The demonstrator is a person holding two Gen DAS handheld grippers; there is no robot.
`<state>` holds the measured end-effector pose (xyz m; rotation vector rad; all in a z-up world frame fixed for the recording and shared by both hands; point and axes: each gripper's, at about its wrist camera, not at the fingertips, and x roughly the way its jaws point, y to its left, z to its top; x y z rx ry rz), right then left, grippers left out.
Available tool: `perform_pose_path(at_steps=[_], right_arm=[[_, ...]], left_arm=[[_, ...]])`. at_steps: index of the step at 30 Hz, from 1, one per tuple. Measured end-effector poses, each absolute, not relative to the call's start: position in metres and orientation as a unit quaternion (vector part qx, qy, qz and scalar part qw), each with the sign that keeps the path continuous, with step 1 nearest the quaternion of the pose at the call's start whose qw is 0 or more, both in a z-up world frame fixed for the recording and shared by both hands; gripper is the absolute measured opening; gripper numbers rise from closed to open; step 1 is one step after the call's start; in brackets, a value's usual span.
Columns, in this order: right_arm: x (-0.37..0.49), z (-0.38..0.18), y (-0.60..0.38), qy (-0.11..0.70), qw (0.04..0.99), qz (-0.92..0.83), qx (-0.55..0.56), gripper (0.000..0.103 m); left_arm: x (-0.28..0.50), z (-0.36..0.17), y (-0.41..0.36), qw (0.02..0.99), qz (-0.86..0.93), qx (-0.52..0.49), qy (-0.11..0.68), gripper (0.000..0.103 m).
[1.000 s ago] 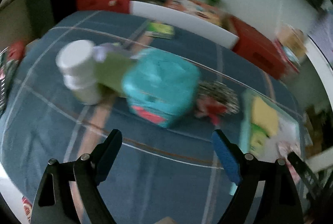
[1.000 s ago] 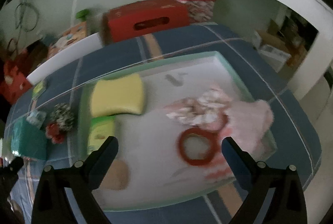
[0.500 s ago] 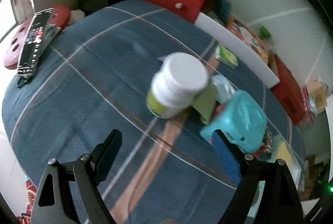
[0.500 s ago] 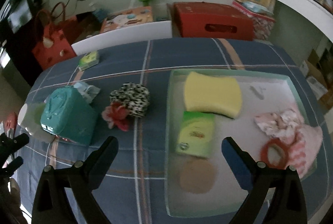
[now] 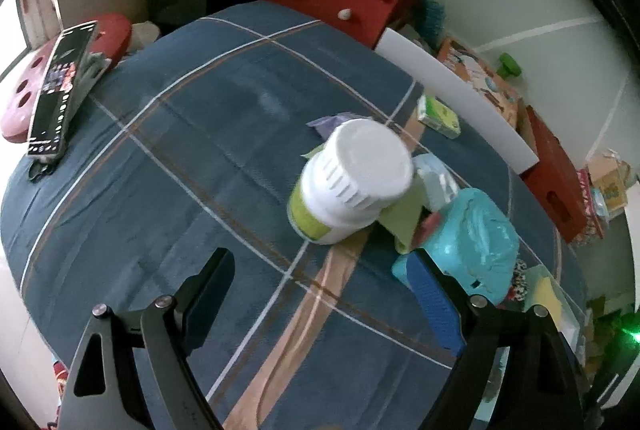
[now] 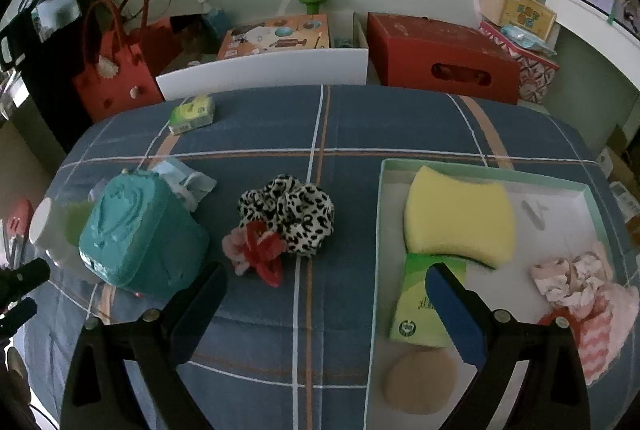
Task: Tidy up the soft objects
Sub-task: 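Withdraw both open tools from the tray, then grasp the leopard-print scrunchie with the right tool while the left tool grasps the purple packet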
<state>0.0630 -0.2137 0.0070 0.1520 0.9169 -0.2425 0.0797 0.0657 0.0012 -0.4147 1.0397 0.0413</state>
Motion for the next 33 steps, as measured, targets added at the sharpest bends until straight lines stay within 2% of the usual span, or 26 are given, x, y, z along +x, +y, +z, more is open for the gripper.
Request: perform_pose_path(at_steps=[4, 15, 20, 23, 25, 27, 29, 30, 33], right_arm=[[0.069, 0.012, -0.223, 0.434, 0.889, -0.113, 0.09, 0.099], [0.098, -0.004, -0.245, 0.451, 0.874, -0.083, 0.161, 0.068], [0.11, -0.019, -0.24, 0.468, 0.866, -0.069, 0.165, 0.059], [0.113, -0.025, -0.24, 0.472, 0.862, -0.064, 0.17, 0.059], [0.115, -0.03, -0.241, 0.477, 0.859, -0.061, 0.176, 0.053], [0.116, -0.034, -0.243, 0.48, 0.856, -0.057, 0.184, 0.051], [0.117, -0.035, -0.244, 0.48, 0.856, -0.057, 0.186, 0.051], [0.117, -0.035, -0.244, 0.479, 0.856, -0.056, 0.188, 0.047], [0.117, -0.037, -0.245, 0.481, 0.854, -0.055, 0.19, 0.042]], left_arm=[[0.089, 0.003, 0.058, 0.848, 0.005, -0.19, 0.494, 0.088], [0.112, -0.007, 0.046, 0.826, -0.031, -0.241, 0.509, 0.088], [0.116, -0.012, 0.043, 0.817, -0.037, -0.269, 0.508, 0.086], [0.117, -0.016, 0.044, 0.813, -0.029, -0.285, 0.507, 0.079], [0.118, -0.018, 0.044, 0.811, -0.027, -0.296, 0.504, 0.075], [0.118, -0.018, 0.044, 0.809, -0.029, -0.306, 0.5, 0.067], [0.117, -0.017, 0.044, 0.811, -0.029, -0.309, 0.497, 0.065], [0.117, -0.018, 0.044, 0.81, -0.028, -0.311, 0.496, 0.064], [0.116, -0.02, 0.045, 0.806, -0.026, -0.321, 0.496, 0.052]])
